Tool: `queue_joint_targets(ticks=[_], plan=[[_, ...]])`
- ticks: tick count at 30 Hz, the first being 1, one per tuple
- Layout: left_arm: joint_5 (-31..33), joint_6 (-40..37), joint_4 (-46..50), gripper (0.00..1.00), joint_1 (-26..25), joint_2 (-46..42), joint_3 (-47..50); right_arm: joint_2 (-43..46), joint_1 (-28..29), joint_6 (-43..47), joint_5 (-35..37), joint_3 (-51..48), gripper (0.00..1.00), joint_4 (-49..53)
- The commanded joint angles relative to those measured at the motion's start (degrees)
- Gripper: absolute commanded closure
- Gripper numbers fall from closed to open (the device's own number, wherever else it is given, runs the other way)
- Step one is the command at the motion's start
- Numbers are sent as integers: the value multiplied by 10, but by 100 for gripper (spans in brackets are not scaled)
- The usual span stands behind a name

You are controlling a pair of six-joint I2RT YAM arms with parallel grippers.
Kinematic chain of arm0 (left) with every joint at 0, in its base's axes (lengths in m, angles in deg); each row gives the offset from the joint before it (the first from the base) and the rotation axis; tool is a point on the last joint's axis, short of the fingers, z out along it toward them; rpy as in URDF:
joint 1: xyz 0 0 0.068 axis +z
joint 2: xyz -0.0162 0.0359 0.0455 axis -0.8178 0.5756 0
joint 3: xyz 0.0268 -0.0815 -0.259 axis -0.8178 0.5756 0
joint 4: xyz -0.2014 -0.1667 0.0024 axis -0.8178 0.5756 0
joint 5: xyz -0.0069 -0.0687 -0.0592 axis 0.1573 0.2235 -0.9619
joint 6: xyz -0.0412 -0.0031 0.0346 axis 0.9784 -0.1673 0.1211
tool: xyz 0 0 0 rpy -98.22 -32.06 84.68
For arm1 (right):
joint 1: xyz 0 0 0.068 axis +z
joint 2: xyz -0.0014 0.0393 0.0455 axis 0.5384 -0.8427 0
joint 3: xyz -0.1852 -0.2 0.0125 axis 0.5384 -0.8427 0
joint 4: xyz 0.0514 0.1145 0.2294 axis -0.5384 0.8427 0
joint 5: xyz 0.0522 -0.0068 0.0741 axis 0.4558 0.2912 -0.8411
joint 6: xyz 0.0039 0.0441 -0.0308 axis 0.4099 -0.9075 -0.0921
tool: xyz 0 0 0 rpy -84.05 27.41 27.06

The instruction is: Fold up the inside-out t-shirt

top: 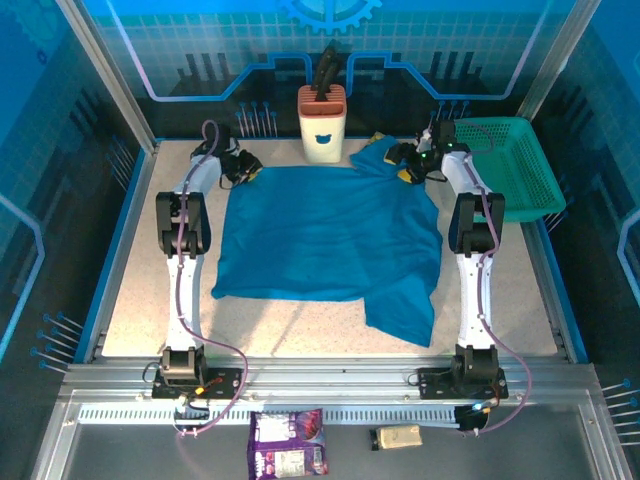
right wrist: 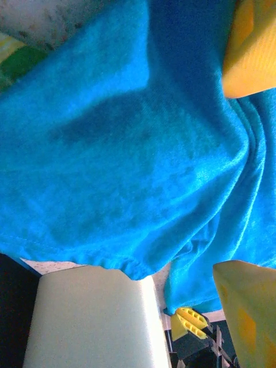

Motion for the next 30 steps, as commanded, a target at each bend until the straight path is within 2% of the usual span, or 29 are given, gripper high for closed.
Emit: queue_joint_targets(ticks=[1, 5, 8, 12, 19, 22, 25, 30], plan=[[-45, -11, -14, 75, 4, -79, 29, 57, -4, 34, 11, 16, 25, 65], [-54, -12, -29, 73, 2, -164, 94, 134, 5, 73, 28, -12, 25, 113], [-73, -10, -46, 70, -5, -229, 166, 204, 14, 98, 38, -68, 25, 138], [-87, -18, -50, 68, -25, -317, 267, 307, 27, 121, 43, -192, 25, 157], [-76, -23, -77, 64, -63, -469, 509, 484, 79, 142, 79, -441, 25, 192], [-76, -15, -78, 63, -86, -513, 593, 544, 93, 128, 116, -548, 24, 184], [-58, -14, -80, 63, -106, -539, 664, 588, 97, 109, 120, -650, 24, 143], [-47, 1, -109, 63, -111, -553, 762, 610, 96, 94, 175, -756, 21, 109]])
